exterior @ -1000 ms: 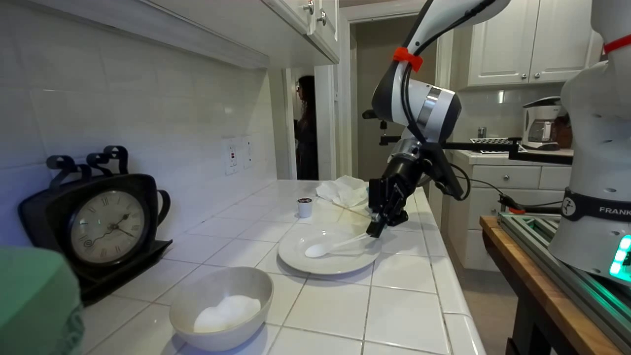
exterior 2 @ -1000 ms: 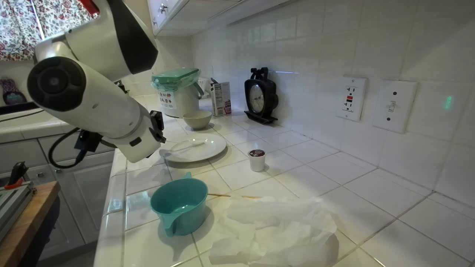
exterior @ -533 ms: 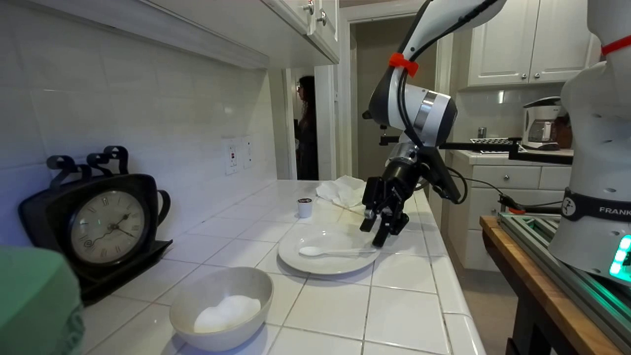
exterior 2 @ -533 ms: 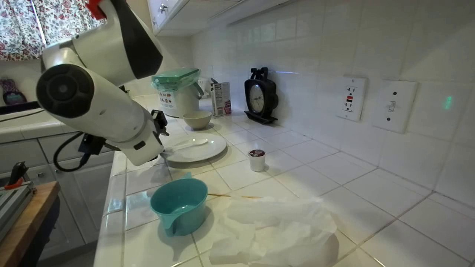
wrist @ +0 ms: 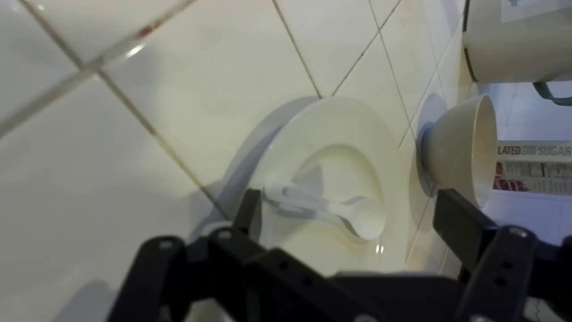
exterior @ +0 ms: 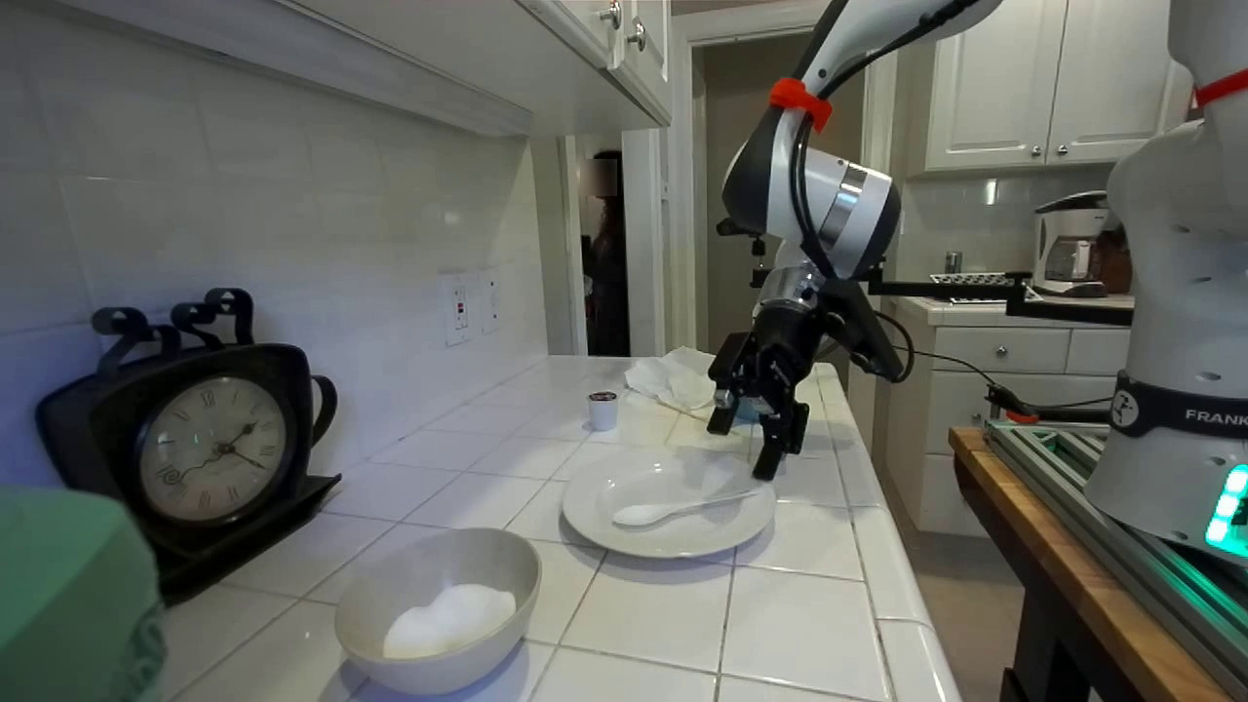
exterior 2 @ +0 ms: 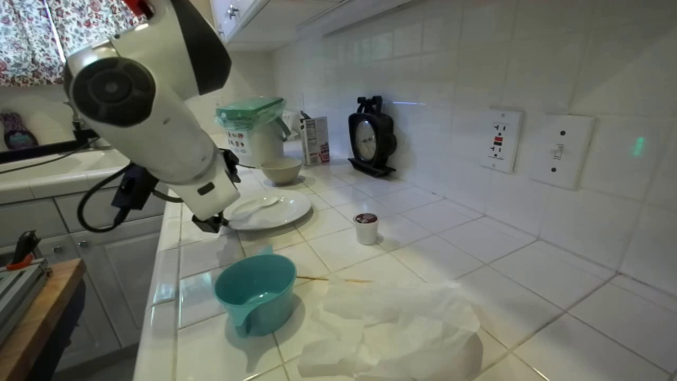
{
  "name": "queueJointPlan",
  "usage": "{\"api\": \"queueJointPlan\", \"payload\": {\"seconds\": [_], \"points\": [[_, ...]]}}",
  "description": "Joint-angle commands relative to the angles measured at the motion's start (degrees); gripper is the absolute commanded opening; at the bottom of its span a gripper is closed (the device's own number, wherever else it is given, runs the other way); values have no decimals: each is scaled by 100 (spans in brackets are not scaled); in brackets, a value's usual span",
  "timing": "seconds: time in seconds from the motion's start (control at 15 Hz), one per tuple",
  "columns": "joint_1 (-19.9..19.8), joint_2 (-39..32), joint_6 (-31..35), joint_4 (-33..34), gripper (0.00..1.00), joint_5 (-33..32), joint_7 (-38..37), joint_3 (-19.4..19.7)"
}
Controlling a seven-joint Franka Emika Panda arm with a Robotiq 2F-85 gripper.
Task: Put the white spoon on the white plate.
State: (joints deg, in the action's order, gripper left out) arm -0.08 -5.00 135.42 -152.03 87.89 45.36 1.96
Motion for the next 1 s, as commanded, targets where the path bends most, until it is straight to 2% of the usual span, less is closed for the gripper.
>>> {"api": "queueJointPlan", "payload": {"seconds": [0.0,0.2,0.4,0.6,0.73,0.87,0.93], "points": [[286,657,811,-179,100,-1321,-1499,-251],[417,1087,1141,-174,99,-2529,-2688,-526],[441,1365,1326,-212,100,-4016,-4086,-805],[-255,1614,1241,-407,100,-5460,-5460,-1689],[-889,2095,938,-548,100,-6410,-6341,-2471],[-1174,2687,215,-345,100,-7369,-7082,-2877],[-1085,2845,-148,-119,100,-7853,-7356,-2805]]}}
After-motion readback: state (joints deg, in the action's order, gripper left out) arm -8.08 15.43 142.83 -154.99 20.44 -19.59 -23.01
